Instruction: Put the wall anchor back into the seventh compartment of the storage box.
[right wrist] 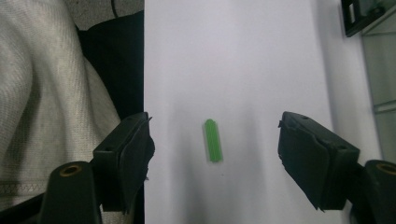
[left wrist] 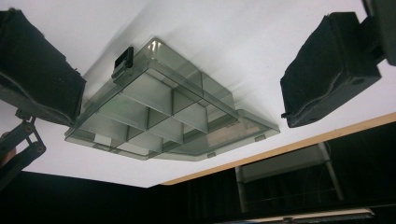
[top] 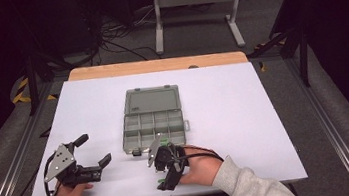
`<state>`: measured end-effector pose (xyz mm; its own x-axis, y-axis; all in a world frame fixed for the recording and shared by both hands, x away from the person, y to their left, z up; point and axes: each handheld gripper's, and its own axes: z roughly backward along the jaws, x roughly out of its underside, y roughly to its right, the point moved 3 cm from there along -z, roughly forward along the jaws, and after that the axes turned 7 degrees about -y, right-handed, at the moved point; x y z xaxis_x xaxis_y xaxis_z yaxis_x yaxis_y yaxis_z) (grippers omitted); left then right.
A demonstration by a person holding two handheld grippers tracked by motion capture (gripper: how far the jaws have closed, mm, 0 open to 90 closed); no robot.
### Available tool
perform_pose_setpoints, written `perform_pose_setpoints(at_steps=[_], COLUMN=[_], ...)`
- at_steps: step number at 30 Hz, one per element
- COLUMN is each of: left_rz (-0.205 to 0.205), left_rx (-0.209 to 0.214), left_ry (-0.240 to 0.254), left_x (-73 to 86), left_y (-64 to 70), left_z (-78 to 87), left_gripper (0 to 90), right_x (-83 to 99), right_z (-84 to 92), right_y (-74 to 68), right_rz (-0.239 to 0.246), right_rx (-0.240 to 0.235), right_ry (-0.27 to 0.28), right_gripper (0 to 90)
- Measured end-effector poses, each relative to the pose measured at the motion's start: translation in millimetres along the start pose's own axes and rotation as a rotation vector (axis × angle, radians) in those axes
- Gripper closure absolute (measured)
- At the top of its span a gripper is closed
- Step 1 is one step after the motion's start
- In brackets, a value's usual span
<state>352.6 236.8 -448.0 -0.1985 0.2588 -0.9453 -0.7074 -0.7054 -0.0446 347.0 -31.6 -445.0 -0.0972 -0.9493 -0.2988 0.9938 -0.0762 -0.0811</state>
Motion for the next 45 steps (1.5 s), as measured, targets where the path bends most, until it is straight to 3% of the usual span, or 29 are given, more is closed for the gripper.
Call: perform_pose_setpoints(at_steps=[15, 39, 45], left_rz=[0.0, 0.004, 0.001], left_rx=[-0.001, 0.0, -0.002], left_ry=[0.001, 0.002, 0.002], left_x=[0.0, 0.2, 0.1], left_y=[0.1, 0.7, 0.3], left_z=[-0.2, -0.9, -0.6], left_gripper=[0.4, 0.4, 0.4], right_x=[0.6, -3.0, -3.2], right_z=[-13.2, -13.0, -10.8], right_y=[-5.3, -0.6, 0.7], right_rz=[0.025, 0.08, 0.08], right_rx=[-0.032, 0.052, 0.047], right_ry=[-0.045, -0.131, -0.133], right_gripper=[27.9, 83.5, 83.6])
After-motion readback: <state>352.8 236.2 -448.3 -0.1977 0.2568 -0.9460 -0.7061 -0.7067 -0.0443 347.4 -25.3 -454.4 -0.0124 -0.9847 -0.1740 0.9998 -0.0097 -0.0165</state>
